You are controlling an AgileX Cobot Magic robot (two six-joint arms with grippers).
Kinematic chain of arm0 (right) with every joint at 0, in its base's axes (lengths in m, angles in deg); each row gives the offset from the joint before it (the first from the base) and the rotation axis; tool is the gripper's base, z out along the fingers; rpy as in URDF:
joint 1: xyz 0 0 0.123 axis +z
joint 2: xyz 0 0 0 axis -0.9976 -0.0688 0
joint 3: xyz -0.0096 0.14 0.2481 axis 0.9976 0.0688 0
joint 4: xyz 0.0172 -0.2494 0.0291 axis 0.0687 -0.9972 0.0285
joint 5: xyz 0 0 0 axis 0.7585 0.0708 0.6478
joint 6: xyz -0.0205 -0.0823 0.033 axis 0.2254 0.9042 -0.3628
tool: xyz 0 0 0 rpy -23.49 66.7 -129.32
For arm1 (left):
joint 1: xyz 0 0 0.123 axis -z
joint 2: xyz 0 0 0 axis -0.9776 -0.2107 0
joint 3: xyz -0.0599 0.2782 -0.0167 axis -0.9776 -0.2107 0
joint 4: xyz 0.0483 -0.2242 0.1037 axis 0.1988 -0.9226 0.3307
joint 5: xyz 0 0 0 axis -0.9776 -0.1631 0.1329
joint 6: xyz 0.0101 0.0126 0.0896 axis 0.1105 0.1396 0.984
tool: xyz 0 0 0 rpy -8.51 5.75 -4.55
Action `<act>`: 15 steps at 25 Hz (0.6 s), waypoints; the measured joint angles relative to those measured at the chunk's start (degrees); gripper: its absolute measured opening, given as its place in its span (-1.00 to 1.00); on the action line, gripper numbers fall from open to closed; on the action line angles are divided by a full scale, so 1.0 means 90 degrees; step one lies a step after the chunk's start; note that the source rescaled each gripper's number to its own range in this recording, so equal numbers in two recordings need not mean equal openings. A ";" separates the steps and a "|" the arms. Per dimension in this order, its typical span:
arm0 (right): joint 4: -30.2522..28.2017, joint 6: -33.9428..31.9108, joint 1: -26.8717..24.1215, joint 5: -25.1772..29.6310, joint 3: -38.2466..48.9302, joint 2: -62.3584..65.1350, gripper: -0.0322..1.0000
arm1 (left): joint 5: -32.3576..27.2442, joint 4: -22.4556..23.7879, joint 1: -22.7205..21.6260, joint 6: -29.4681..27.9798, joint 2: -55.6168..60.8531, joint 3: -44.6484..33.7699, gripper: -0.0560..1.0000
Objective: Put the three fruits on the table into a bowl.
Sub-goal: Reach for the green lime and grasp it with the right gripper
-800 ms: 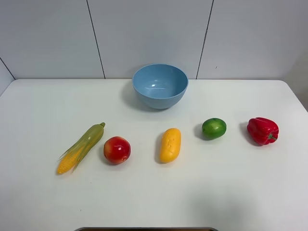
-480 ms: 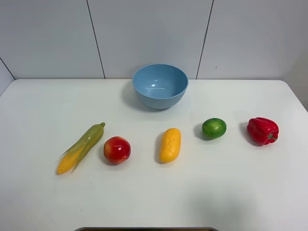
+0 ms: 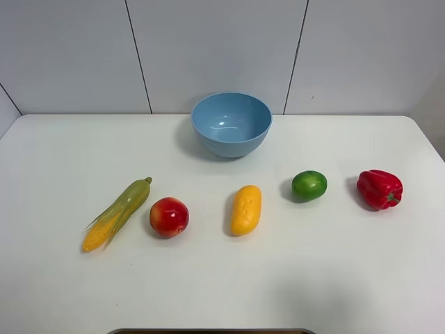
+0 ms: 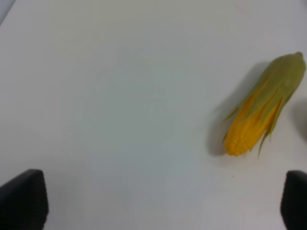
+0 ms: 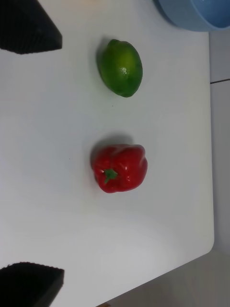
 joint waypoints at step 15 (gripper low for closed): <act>0.0000 0.0012 0.0000 0.0006 -0.0013 -0.0051 0.76 | 0.0000 0.0000 0.0000 -0.0008 0.0000 0.0000 1.00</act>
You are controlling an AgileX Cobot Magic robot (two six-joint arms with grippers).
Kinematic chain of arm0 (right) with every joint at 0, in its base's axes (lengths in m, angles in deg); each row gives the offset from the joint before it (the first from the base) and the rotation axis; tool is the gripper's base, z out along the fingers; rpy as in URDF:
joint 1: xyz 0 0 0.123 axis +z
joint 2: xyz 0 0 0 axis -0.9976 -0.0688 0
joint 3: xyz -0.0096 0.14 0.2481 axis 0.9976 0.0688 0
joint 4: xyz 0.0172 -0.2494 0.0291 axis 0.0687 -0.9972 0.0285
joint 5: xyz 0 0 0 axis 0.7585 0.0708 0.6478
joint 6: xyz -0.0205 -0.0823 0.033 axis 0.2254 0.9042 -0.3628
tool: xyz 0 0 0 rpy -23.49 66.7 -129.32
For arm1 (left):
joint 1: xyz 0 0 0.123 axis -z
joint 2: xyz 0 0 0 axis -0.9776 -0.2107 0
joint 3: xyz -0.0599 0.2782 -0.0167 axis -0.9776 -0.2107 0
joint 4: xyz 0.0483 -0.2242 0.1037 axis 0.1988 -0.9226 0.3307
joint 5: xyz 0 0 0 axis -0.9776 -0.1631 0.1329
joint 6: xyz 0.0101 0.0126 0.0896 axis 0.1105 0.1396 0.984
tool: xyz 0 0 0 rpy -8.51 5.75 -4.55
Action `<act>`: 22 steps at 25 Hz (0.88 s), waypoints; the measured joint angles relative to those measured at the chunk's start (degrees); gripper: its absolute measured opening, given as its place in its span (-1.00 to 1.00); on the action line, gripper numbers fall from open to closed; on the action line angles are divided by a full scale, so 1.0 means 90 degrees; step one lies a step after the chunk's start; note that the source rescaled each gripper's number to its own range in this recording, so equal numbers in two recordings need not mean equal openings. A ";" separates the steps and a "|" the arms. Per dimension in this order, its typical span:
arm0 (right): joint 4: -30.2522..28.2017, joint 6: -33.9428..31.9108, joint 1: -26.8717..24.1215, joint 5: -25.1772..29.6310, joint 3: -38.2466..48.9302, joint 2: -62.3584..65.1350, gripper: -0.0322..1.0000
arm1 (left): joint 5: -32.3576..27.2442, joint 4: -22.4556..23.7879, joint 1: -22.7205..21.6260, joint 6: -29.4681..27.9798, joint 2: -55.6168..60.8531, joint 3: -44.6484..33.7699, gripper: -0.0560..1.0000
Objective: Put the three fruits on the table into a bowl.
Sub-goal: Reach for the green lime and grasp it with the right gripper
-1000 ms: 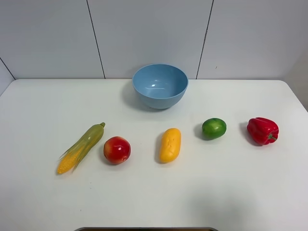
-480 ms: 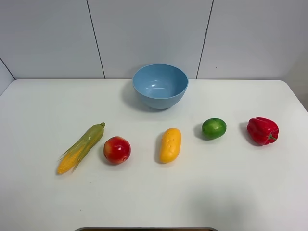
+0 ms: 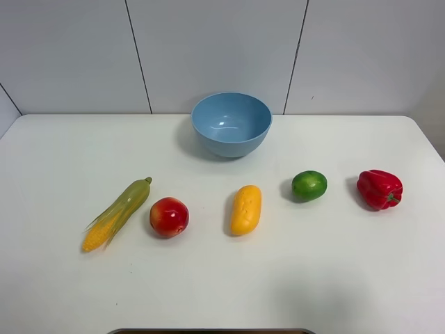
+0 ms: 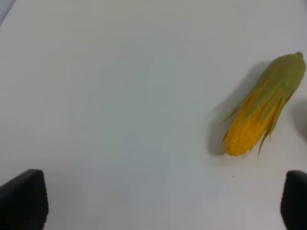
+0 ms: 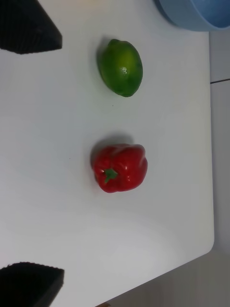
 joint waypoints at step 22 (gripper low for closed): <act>0.0043 0.0767 0.0000 0.0016 -0.2636 -0.4590 0.76 | 0.0000 0.0000 0.0000 0.0008 0.0000 0.0000 1.00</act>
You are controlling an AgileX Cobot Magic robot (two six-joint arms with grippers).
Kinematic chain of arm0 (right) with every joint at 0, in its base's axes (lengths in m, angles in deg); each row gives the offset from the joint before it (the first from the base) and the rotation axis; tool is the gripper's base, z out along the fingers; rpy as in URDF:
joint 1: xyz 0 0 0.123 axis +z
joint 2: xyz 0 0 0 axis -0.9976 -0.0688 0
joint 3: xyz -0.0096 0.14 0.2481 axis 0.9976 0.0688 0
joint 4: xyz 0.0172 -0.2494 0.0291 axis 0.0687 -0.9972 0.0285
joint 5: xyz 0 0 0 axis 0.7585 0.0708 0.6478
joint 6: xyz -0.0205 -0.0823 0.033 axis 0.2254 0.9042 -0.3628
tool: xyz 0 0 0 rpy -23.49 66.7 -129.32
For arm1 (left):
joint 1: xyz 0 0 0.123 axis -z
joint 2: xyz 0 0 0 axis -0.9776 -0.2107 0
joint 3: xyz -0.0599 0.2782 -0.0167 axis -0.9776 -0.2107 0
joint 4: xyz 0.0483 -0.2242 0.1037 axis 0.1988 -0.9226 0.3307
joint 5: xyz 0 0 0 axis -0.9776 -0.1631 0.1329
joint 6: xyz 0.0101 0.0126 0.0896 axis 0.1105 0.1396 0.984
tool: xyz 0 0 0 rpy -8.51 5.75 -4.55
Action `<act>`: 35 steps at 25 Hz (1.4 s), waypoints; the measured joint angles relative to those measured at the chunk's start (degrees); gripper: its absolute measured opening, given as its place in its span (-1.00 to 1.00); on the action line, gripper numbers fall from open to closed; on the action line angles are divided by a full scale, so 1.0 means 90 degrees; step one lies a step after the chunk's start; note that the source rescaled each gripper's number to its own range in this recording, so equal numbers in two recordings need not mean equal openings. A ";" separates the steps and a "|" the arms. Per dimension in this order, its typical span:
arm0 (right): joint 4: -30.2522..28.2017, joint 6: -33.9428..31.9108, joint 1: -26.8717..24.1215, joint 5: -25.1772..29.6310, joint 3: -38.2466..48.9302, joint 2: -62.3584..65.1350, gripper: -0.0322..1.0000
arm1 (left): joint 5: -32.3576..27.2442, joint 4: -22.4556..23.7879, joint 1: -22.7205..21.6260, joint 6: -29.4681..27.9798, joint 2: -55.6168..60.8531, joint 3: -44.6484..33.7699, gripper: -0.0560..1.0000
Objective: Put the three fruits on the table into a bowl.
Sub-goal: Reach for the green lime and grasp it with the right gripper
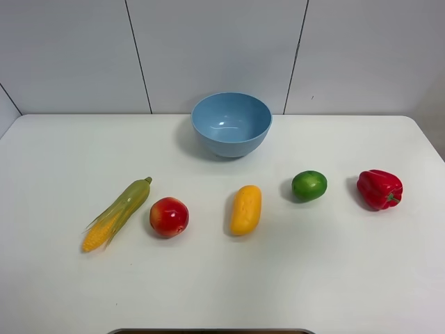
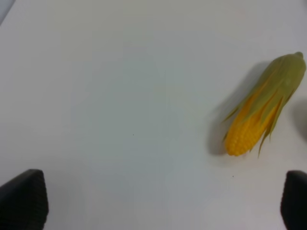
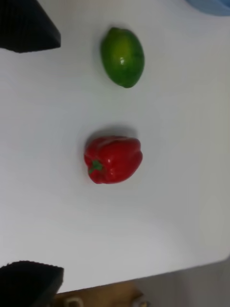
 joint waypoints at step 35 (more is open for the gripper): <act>-0.0359 0.6460 0.1480 0.0083 -0.2505 -0.5860 0.76 | 0.0000 0.0000 0.0000 -0.0008 0.0000 0.0000 1.00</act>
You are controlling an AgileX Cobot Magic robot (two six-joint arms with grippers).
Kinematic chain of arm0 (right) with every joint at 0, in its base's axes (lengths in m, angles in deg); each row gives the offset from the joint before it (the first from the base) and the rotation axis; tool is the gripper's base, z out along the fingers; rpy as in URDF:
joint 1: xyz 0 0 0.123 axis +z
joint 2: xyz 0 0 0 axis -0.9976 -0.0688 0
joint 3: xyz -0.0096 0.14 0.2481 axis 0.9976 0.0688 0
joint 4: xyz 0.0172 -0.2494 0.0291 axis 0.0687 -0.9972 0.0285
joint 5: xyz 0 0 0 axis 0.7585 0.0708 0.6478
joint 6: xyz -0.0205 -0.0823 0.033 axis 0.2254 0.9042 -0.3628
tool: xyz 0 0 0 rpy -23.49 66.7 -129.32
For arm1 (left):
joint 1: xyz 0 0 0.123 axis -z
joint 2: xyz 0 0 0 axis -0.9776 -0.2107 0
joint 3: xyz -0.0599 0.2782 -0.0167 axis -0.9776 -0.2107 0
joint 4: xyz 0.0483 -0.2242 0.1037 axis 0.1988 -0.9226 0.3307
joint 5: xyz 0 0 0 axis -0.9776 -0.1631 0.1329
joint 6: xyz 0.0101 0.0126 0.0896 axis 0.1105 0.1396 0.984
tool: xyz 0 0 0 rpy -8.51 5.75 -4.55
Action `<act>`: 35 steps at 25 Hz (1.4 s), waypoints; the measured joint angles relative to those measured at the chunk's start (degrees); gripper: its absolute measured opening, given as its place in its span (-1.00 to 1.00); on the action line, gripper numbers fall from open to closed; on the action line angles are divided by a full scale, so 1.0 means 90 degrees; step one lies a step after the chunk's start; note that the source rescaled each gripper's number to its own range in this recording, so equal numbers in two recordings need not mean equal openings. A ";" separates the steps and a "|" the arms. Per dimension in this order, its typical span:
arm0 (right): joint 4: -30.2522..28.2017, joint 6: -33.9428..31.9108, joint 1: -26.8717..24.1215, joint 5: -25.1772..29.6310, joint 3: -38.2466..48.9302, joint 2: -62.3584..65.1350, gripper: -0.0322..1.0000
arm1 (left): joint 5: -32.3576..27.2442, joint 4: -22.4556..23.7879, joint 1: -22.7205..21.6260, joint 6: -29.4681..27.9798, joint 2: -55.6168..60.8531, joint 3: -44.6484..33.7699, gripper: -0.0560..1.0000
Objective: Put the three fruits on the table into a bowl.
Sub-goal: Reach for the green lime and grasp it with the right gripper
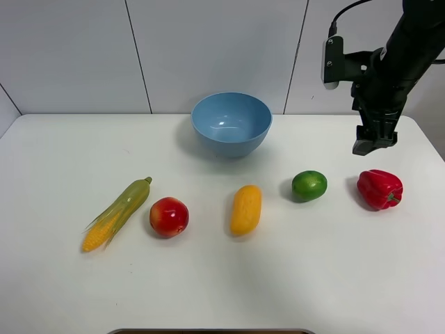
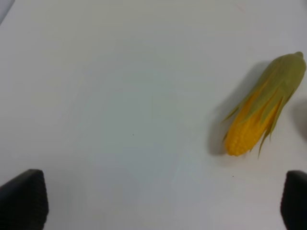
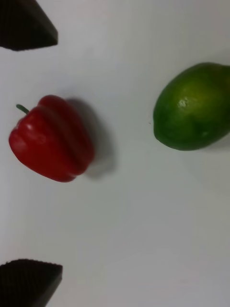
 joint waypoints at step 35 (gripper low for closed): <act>0.0501 0.1208 0.0243 -0.1368 0.0608 -0.1680 0.76 | 0.0000 0.0000 0.0000 -0.0001 0.0000 0.0000 1.00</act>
